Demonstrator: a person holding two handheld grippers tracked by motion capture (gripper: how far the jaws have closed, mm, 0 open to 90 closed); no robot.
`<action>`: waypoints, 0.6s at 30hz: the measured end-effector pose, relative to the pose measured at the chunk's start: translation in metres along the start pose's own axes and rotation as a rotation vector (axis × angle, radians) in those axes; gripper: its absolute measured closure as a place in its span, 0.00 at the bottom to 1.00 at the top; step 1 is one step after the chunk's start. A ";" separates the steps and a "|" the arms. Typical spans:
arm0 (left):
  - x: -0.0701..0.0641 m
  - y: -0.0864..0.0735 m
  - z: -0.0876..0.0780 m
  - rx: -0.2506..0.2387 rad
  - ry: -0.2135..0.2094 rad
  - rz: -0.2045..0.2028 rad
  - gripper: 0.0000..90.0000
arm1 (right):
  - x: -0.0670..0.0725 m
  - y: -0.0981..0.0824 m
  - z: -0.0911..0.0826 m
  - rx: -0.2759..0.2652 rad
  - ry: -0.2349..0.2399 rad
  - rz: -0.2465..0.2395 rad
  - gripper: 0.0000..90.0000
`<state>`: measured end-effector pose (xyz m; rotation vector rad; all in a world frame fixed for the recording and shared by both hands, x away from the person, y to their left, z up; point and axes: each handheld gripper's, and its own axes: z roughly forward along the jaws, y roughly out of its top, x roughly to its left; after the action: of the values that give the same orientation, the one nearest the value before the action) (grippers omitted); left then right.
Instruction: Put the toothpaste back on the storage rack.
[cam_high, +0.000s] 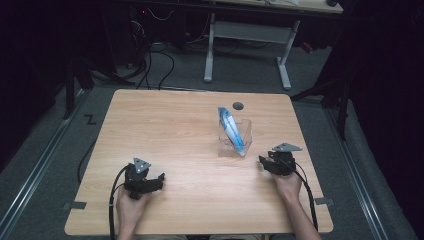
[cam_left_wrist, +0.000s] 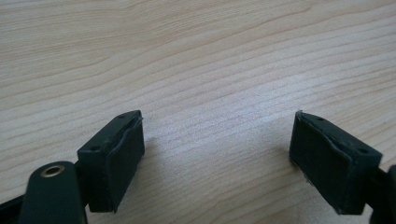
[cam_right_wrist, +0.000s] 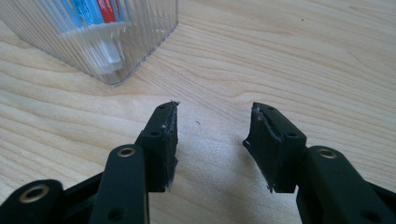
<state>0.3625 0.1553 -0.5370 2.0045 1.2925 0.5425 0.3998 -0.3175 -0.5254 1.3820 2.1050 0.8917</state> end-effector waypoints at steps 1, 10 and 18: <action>0.000 0.000 0.000 0.000 0.000 0.000 0.20 | 0.000 0.000 0.001 0.003 -0.001 -0.003 0.58; 0.000 0.000 0.000 0.000 0.000 0.000 0.20 | -0.001 -0.002 0.005 -0.001 0.009 0.007 0.54; 0.000 0.000 0.000 0.000 0.000 0.000 0.20 | -0.001 -0.003 0.005 0.000 0.016 0.004 0.50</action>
<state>0.3625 0.1553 -0.5370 2.0046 1.2919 0.5427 0.4021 -0.3181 -0.5306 1.3842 2.1141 0.9074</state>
